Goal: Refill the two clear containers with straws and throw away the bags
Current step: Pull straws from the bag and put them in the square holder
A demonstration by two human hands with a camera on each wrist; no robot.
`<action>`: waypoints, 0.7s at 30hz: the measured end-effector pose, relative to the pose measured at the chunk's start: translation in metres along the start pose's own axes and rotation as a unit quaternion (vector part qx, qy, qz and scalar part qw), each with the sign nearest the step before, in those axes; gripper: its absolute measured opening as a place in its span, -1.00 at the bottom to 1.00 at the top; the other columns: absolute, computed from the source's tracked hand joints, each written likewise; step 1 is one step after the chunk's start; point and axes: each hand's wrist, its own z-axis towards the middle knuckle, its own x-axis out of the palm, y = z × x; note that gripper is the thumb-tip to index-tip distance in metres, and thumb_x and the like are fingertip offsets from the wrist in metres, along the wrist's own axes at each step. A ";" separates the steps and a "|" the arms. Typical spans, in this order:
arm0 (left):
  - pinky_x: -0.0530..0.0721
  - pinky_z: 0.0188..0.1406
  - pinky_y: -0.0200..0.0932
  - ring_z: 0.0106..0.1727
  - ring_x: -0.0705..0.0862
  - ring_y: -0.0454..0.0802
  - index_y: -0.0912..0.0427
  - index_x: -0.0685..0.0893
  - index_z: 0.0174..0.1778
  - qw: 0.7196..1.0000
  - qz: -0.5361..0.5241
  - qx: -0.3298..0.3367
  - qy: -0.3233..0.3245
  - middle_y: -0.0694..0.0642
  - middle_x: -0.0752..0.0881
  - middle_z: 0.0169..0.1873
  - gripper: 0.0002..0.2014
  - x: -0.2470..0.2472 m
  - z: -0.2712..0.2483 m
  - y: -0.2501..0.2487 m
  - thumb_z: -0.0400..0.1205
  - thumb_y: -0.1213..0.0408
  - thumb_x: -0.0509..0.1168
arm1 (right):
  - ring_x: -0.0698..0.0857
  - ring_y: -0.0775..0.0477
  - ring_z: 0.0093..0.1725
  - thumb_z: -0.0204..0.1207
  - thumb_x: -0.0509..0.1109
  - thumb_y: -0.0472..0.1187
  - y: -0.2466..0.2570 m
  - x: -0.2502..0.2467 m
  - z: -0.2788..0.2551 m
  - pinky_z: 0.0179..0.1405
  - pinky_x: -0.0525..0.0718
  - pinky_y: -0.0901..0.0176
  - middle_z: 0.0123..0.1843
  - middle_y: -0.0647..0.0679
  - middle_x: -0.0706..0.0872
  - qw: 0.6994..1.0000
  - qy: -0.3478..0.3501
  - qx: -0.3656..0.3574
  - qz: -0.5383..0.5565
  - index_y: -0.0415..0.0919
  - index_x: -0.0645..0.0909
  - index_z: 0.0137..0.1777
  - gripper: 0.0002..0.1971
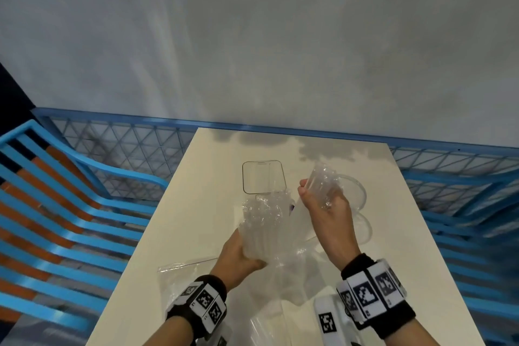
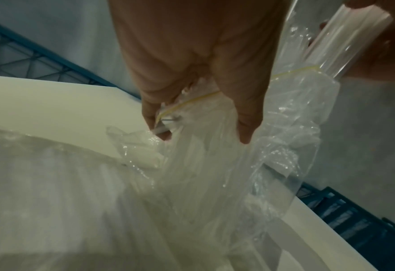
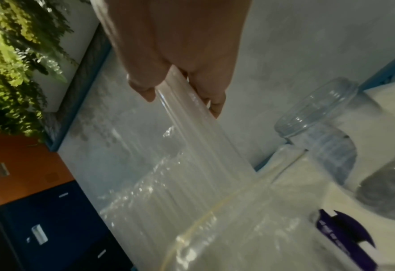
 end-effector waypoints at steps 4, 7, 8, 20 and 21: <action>0.50 0.05 -0.39 0.23 0.60 -0.07 0.05 0.50 0.36 1.000 -0.003 -0.018 0.013 -0.07 0.64 0.14 -0.30 -0.004 0.006 0.004 0.32 0.37 0.60 | 0.76 0.10 0.02 0.48 0.49 -0.11 0.013 0.003 0.011 -0.06 0.56 0.31 -0.02 -0.02 0.82 0.998 -0.046 0.014 0.041 -0.01 0.66 -0.01 -0.88; 0.54 0.10 -0.30 0.21 0.63 -0.04 0.08 0.53 0.35 0.999 0.006 -0.029 0.021 -0.05 0.66 0.12 -0.32 -0.006 0.011 0.008 0.31 0.33 0.61 | 0.75 0.13 -0.04 0.45 0.50 -0.19 0.037 -0.002 0.020 -0.05 0.60 0.21 -0.05 -0.08 0.81 0.997 -0.053 -0.012 0.051 -0.02 0.65 -0.07 -0.89; 0.56 0.12 -0.27 0.21 0.64 -0.04 0.08 0.53 0.33 0.999 0.006 -0.035 0.023 -0.05 0.67 0.11 -0.33 -0.006 0.013 0.009 0.31 0.32 0.61 | 0.75 0.08 -0.03 0.45 0.49 -0.20 0.048 -0.005 0.024 0.00 0.64 0.15 -0.05 -0.11 0.81 0.997 -0.050 -0.024 0.051 -0.03 0.65 -0.08 -0.90; 0.52 -0.10 -0.51 0.13 0.62 -0.10 -0.05 0.49 0.18 0.998 -0.009 -0.062 0.027 -0.14 0.64 0.02 -0.42 -0.006 0.013 0.007 0.33 0.31 0.61 | 0.75 -0.18 -0.18 0.46 0.45 -0.17 0.144 0.004 0.135 -0.07 0.74 -0.08 -0.23 -0.17 0.74 0.980 -0.049 -0.133 0.142 -0.21 0.58 -0.05 -0.84; 0.52 -0.07 -0.49 0.14 0.63 -0.10 -0.05 0.49 0.19 0.998 -0.008 -0.064 0.024 -0.13 0.65 0.03 -0.41 -0.005 0.012 0.008 0.33 0.30 0.61 | 0.76 -0.21 -0.15 0.41 0.46 -0.09 0.132 0.016 0.140 -0.03 0.72 -0.13 -0.21 -0.16 0.76 0.983 -0.055 -0.126 0.123 -0.21 0.61 -0.04 -0.78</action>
